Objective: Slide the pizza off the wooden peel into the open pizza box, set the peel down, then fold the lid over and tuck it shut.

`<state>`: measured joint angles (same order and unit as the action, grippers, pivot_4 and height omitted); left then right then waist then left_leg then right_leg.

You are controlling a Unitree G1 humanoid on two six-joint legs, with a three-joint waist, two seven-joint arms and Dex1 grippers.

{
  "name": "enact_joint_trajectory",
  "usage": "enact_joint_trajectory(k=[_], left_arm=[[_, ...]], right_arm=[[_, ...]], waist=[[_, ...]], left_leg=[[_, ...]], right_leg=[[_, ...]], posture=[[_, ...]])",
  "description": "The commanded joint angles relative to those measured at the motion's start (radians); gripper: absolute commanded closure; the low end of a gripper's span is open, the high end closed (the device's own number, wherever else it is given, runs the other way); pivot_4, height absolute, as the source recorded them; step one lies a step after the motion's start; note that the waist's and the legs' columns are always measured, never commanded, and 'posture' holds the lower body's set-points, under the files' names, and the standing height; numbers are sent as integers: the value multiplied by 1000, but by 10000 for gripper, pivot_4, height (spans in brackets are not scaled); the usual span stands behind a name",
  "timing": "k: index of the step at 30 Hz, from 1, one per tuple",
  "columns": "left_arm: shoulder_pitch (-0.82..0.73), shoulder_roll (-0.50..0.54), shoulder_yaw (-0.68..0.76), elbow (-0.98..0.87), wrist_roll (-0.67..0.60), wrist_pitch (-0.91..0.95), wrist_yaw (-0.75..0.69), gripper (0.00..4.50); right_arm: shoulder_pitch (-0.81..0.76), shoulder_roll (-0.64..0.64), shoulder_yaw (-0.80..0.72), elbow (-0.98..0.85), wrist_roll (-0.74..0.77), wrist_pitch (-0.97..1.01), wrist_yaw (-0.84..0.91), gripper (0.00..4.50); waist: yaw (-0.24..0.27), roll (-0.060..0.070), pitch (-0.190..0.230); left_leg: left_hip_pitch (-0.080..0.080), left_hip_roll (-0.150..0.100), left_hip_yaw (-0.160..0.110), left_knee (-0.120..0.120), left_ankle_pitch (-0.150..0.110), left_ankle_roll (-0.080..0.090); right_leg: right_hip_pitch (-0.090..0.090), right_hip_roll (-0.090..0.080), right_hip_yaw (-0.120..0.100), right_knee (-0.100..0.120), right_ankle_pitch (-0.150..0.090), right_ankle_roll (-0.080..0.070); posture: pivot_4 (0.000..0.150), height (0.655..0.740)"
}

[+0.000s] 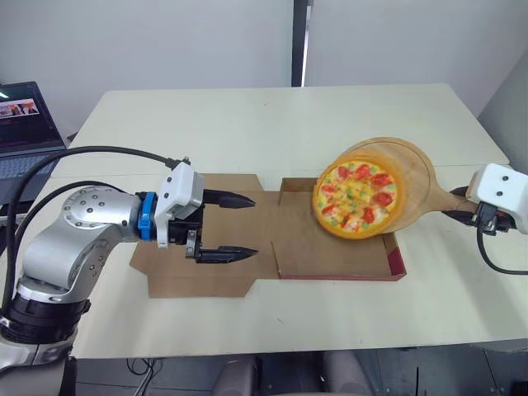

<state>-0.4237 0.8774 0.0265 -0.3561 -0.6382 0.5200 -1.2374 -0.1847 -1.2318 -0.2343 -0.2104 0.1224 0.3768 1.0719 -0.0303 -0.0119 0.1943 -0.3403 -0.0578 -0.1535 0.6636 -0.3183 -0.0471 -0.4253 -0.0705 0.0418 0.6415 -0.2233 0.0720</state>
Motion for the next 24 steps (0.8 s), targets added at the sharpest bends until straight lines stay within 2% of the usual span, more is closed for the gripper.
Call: enact_joint_trajectory(k=[1,11,24], left_arm=[[-9,-3,3,-12,3,-16,-4,0],[-12,-21,-2,-8,7,-22,3,0],[-68,-70,-6,-5,-26,12,29,0]], right_arm=[[-37,-30,-46,-5,-6,-34,-7,29121],[-79,-85,-89,56,-30,-61,0,29121],[205,77,-488,-41,-5,137,1,29122]], waist=[[0,0,0],[0,0,0],[5,0,0]], left_leg=[[0,0,0,0,0,0],[0,0,0,0,0,0],[-1,-1,0,2,0,0]], right_leg=[[0,0,0,0,0,0],[0,0,0,0,0,0],[0,0,0,1,0,0]], posture=[[1500,7341],[1500,7341],[1500,7341]])
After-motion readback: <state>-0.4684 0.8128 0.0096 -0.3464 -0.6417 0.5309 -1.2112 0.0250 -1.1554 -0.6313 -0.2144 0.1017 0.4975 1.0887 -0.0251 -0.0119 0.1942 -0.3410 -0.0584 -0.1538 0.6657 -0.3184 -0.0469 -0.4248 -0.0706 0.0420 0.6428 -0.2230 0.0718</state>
